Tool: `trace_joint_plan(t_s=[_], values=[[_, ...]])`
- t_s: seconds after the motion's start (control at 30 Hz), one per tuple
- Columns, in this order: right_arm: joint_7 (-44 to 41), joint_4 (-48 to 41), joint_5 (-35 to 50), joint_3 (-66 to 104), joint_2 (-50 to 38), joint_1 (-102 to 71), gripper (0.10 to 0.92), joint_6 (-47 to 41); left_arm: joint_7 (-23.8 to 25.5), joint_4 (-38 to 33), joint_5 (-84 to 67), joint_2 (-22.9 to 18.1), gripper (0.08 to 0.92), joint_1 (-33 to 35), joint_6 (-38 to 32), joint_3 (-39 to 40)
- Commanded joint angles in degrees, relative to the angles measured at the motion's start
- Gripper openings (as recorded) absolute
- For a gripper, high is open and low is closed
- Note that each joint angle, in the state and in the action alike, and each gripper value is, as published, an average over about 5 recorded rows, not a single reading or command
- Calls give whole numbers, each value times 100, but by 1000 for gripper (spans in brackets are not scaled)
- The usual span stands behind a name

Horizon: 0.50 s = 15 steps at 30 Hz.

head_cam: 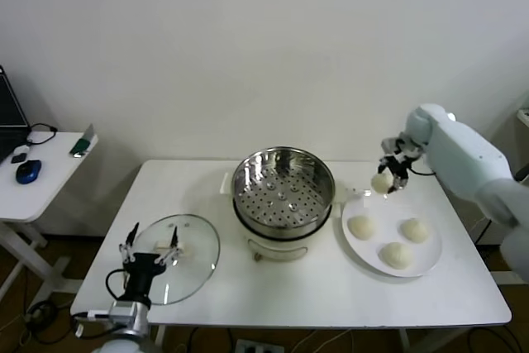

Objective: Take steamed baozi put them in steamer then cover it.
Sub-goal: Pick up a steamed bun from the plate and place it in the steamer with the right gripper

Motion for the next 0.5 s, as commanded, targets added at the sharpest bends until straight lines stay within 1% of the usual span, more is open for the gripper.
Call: trace_joint_plan(t_s=[0.03,0.17,0.27,0.5], values=[[-154,1151,904,-1886,285,2010,679,821,7,-33,15,-12,823,67,-3,29],[-133,1365,680,-1908,819,2240,679,1307,3,-37,15,-15,823,82,-6,41],[-80,1443,291,-1781,1203,2193,679,1619,2,-48,14,-17,823,102,-10,45],[129,1653,-1206,-1212,1897,1413,682,2198,-57,-66,-85,-29,823,132,7,3]])
